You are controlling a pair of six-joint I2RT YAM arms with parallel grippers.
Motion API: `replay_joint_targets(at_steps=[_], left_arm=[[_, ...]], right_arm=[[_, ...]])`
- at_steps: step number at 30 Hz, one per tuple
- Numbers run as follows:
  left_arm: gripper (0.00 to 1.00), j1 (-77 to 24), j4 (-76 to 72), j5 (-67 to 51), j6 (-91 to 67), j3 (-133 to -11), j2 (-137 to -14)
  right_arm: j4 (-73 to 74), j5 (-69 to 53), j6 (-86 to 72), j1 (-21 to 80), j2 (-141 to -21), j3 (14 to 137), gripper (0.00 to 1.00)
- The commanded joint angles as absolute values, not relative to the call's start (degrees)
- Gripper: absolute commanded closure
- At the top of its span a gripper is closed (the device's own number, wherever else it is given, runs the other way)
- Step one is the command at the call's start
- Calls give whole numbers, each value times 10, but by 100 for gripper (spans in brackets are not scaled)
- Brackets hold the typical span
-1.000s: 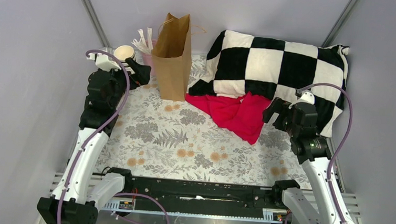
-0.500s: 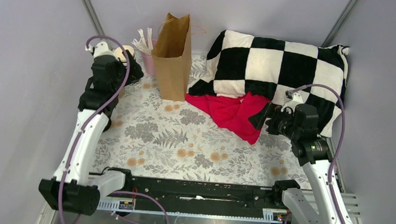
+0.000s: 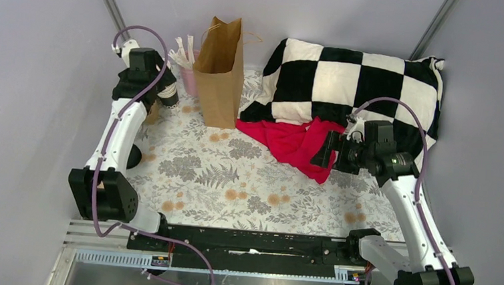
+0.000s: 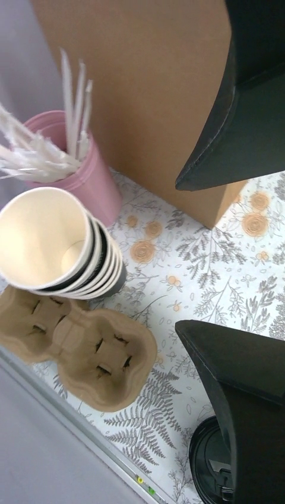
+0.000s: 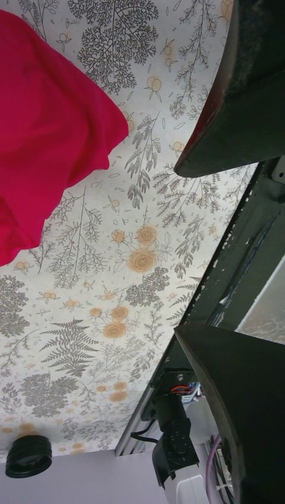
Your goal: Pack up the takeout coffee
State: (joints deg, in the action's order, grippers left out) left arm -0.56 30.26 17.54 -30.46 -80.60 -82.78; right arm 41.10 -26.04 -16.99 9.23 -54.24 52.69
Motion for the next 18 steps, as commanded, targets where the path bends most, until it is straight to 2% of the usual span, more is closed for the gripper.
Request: replay_joint_targets(at_steps=[1, 7, 14, 18], left_arm=[[16, 16, 292, 204, -335, -868, -842], [13, 72, 339, 163, -388, -908, -894], [27, 120, 347, 87, -387, -978, -991], [28, 125, 331, 71, -384, -992, -1015]], right_arm=[[487, -244, -149, 110, -587, 593, 2], [497, -217, -139, 111, -630, 631, 2], [473, -220, -131, 111, -648, 657, 1], [466, -225, -130, 112, -652, 651, 2]])
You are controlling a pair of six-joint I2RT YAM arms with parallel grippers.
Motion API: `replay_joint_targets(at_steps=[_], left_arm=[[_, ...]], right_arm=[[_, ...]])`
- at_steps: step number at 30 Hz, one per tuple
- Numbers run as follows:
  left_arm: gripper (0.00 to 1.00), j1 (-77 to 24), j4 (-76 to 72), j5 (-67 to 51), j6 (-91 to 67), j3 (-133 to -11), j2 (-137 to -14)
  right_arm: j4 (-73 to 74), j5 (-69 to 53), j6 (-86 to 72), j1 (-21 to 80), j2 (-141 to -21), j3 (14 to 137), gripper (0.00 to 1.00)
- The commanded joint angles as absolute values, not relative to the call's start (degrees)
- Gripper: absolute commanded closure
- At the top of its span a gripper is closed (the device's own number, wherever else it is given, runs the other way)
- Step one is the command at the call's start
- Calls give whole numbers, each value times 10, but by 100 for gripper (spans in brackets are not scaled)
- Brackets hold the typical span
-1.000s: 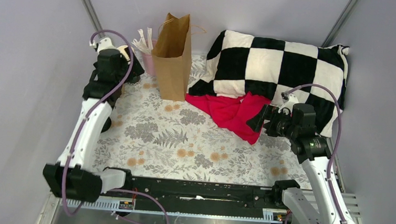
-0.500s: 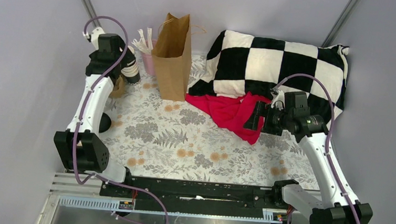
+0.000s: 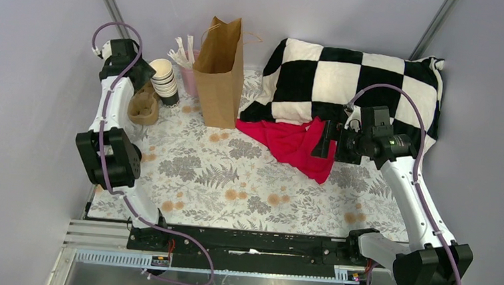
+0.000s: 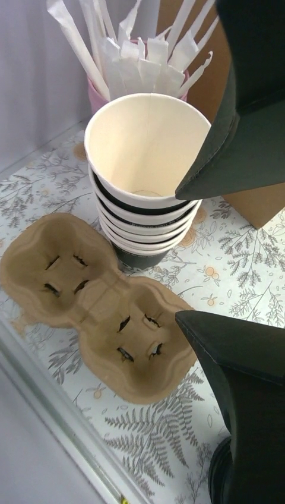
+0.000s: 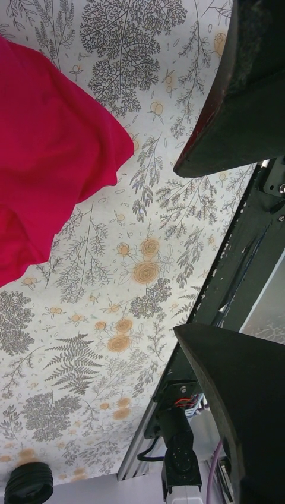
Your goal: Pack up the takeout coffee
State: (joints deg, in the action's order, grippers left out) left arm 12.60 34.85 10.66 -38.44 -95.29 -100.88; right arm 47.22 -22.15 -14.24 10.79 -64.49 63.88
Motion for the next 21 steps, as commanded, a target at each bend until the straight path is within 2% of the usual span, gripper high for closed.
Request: replay_joint_targets(at_steps=[1, 5, 17, 21], left_arm=[[29, 127, 327, 67, -386, -992, -1018], [41, 127, 325, 70, -390, -993, -1023], [37, 127, 312, 53, -395, -1029, -1013], [41, 127, 315, 51, -405, -1050, -1045]], right_arm=[[469, -223, -128, 112, -654, 658, 2], [459, -230, -132, 111, -663, 651, 2], [437, -229, -144, 112, -670, 644, 2], [432, -229, -143, 112, -674, 644, 2]])
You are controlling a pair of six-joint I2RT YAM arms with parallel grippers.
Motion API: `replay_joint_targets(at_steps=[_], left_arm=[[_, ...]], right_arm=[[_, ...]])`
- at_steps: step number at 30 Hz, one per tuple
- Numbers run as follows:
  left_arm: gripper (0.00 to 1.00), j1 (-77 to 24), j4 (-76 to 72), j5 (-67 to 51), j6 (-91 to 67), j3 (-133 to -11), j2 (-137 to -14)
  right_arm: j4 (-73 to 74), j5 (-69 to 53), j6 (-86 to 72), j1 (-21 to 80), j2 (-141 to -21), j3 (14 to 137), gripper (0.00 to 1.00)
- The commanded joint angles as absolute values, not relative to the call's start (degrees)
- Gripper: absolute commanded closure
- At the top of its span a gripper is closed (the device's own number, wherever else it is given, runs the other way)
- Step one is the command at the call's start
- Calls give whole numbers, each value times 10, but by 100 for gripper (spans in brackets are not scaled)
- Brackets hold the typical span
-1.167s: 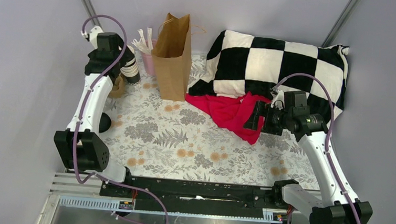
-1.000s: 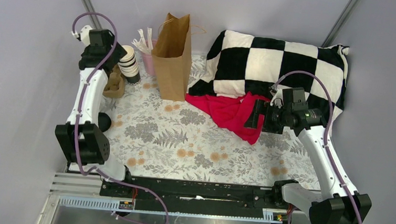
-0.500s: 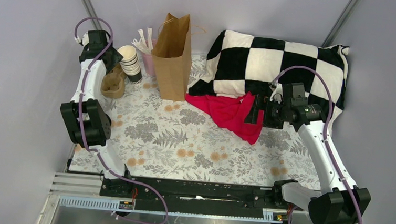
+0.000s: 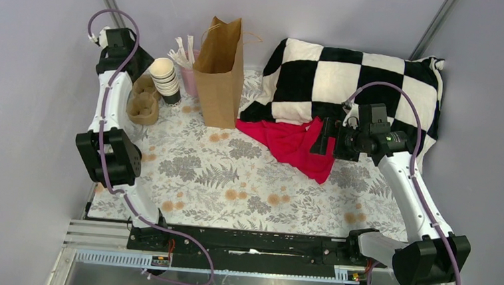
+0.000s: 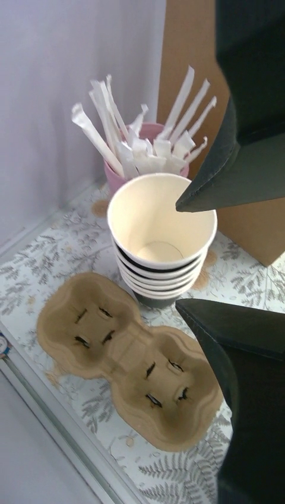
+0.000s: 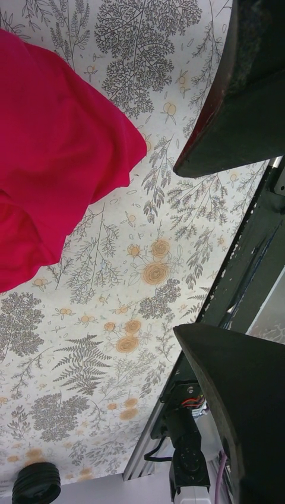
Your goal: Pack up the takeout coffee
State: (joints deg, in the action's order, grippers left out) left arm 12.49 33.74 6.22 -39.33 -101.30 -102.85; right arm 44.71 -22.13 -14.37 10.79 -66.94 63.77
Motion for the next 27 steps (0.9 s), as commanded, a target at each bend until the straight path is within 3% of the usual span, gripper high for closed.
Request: replay_joint_targets(at_steps=[1, 9, 15, 19, 27], left_arm=[[42, 127, 315, 50, -406, -1054, -1052], [56, 127, 319, 57, -405, -1075, -1081], [58, 126, 320, 62, -404, -1059, -1084], [66, 126, 320, 62, -396, -1060, -1090], [73, 123, 324, 61, -395, -1067, -1100]], right_arm=[[432, -229, -142, 112, -675, 645, 2], [432, -220, -137, 112, -676, 651, 2], [431, -220, -139, 112, -675, 649, 2], [428, -221, -140, 112, -675, 646, 2], [426, -221, -142, 112, -676, 644, 2]])
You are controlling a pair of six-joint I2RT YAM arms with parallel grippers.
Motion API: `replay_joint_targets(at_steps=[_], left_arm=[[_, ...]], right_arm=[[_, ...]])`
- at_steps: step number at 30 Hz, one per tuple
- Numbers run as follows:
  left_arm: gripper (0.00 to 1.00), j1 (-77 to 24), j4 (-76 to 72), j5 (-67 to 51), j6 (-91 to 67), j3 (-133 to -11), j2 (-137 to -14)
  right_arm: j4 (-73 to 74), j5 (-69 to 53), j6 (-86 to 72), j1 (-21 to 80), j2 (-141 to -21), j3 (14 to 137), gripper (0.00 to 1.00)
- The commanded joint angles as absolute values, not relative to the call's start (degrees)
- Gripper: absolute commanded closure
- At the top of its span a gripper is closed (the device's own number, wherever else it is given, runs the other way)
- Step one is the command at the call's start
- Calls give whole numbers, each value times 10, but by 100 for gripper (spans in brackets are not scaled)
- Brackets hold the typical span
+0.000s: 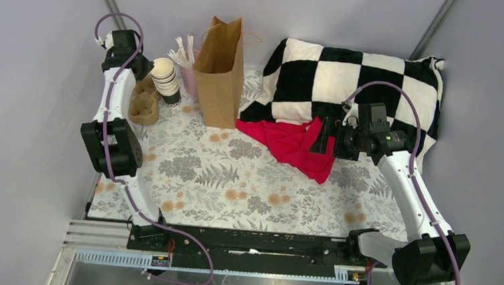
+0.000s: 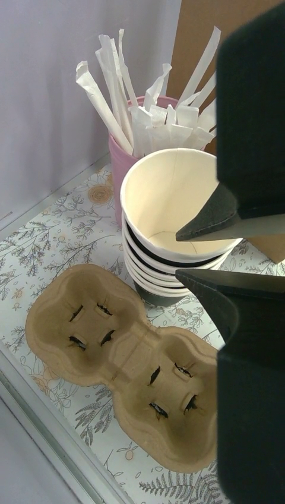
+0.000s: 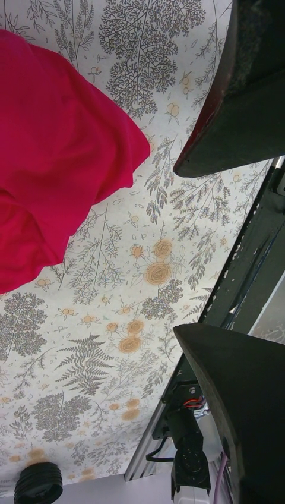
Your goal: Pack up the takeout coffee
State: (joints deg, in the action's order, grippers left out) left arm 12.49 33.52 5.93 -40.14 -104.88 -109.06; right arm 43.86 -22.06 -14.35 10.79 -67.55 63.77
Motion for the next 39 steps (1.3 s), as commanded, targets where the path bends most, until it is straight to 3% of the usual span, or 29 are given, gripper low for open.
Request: replay_joint_targets(at_steps=[1, 17, 22, 27, 39], left_arm=[[73, 123, 324, 60, -395, -1069, -1102], [85, 117, 335, 69, -389, -1091, -1114], [83, 118, 343, 71, -387, -1106, -1118], [96, 118, 345, 64, -391, -1114, -1124], [87, 117, 354, 68, -384, -1111, -1129]], right_arm=[[425, -221, -142, 112, -675, 644, 2], [423, -219, -142, 111, -675, 643, 2], [422, -220, -141, 111, -679, 643, 2], [421, -220, -140, 111, -679, 642, 2], [419, -219, -139, 111, -679, 642, 2]])
